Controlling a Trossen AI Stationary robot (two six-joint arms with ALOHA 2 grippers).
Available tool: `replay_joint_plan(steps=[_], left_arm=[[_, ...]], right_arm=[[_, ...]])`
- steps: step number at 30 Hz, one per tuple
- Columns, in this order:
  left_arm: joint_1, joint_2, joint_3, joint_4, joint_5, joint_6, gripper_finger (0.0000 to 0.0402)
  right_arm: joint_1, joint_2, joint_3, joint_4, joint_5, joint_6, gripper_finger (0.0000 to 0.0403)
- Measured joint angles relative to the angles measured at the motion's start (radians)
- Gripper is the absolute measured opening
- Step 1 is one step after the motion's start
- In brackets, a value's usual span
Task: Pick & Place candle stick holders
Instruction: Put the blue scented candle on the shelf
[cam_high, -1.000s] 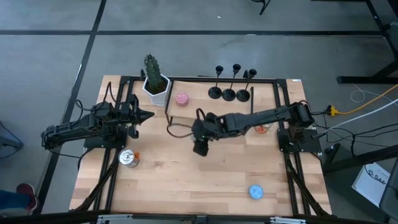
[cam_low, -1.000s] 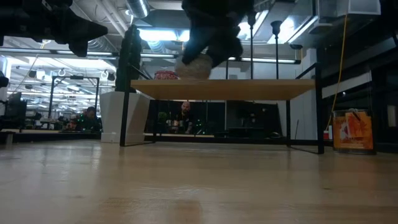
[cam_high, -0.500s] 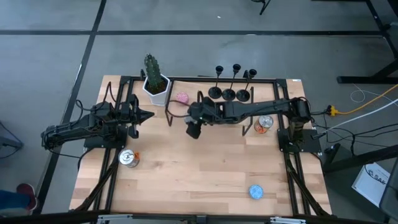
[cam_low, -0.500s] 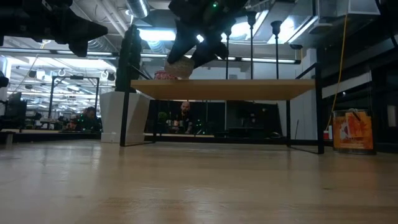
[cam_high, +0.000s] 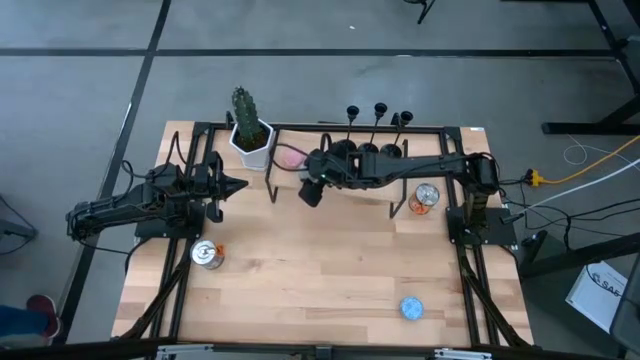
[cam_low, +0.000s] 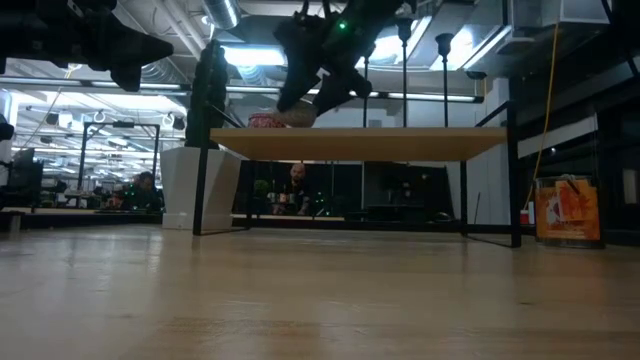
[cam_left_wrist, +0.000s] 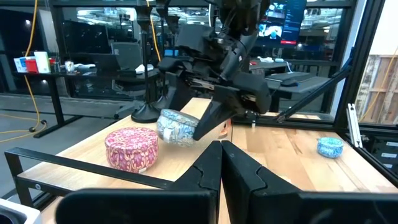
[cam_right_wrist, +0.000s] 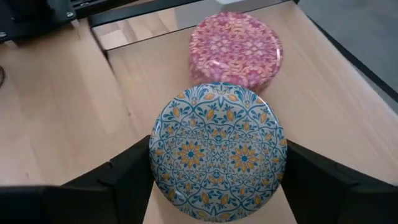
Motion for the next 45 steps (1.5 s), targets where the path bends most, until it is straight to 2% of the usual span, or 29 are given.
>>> replay_joint_plan(steps=[11, 22, 33, 39, 45], left_arm=[[0.0, 0.0, 0.0, 0.0, 0.0, 0.0, 0.0006], [0.0, 0.0, 0.0, 0.0, 0.0, 0.0, 0.0006], [0.0, 0.0, 0.0, 0.0, 0.0, 0.0, 0.0006], [0.0, 0.0, 0.0, 0.0, 0.0, 0.0, 0.0006], [0.0, 0.0, 0.0, 0.0, 0.0, 0.0, 0.0006]], right_arm=[[-0.041, 0.0, 0.0, 0.0, 0.0, 0.0, 0.0316], [-0.049, 0.0, 0.0, 0.001, -0.001, 0.0, 0.0322], [-0.05, 0.0, 0.0, 0.002, 0.012, 0.005, 0.038], [-0.05, -0.015, 0.001, 0.007, -0.002, 0.008, 0.0384], [-0.024, -0.063, 0.082, -0.041, -0.008, -0.017, 0.0385]])
